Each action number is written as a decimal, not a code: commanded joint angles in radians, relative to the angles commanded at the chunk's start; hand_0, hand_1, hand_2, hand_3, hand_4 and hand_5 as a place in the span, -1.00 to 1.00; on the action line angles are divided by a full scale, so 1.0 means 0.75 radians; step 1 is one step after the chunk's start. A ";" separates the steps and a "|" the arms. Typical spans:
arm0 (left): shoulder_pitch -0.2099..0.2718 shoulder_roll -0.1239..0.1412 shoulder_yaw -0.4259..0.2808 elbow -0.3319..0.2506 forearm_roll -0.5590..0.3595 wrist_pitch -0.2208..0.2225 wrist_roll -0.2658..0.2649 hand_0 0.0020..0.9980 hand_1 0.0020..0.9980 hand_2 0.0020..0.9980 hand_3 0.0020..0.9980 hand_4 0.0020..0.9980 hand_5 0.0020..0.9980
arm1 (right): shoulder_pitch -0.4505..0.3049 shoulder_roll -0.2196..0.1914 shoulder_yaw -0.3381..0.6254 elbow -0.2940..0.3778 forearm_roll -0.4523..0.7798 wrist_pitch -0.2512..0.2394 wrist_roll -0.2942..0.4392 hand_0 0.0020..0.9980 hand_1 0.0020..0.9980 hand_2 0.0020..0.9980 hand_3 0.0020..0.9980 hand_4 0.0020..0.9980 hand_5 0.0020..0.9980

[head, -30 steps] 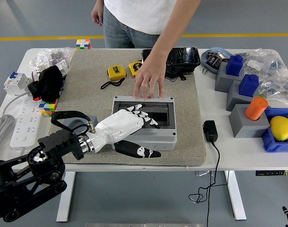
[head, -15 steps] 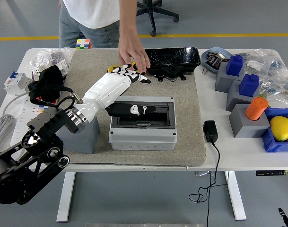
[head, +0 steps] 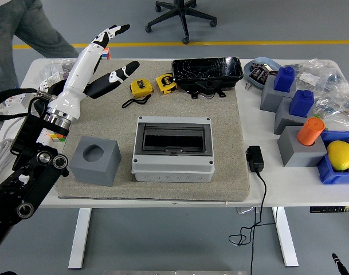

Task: Fetch the battery,place it into the box,close the lid of the box

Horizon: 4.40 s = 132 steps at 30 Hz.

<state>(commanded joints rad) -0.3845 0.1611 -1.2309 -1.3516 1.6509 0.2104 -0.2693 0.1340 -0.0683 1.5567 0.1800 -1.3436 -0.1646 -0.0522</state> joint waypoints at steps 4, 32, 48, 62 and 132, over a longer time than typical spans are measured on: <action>0.019 -0.008 -0.038 0.036 -0.225 -0.140 0.007 1.00 1.00 1.00 1.00 1.00 1.00 | 0.000 0.002 -0.003 0.000 0.002 0.001 0.001 0.60 0.52 0.52 0.60 1.00 1.00; 0.252 0.055 -0.411 -0.036 -0.965 -0.627 0.240 0.49 0.40 0.37 0.36 1.00 1.00 | 0.016 0.003 -0.008 0.000 0.006 0.000 -0.004 0.60 0.52 0.52 0.60 1.00 1.00; 0.267 0.023 -0.426 -0.073 -0.835 -0.577 0.251 0.51 0.42 0.39 0.38 1.00 1.00 | 0.020 0.007 -0.011 0.000 0.001 -0.003 -0.010 0.60 0.52 0.52 0.60 1.00 1.00; 0.266 0.004 -0.439 -0.119 -0.475 -0.425 0.265 0.51 0.44 0.39 0.39 1.00 1.00 | 0.016 0.007 -0.001 0.000 -0.013 -0.002 -0.016 0.60 0.52 0.52 0.60 1.00 1.00; 0.228 -0.028 -0.575 0.216 -0.818 -0.322 0.115 1.00 1.00 1.00 0.43 1.00 1.00 | 0.011 0.016 0.015 0.000 -0.009 -0.001 -0.009 0.60 0.51 0.52 0.60 1.00 1.00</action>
<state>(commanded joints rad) -0.2134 0.1402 -1.6623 -1.1897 1.0373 -0.0314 -0.1827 0.1424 -0.0563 1.5683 0.1800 -1.3506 -0.1654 -0.0588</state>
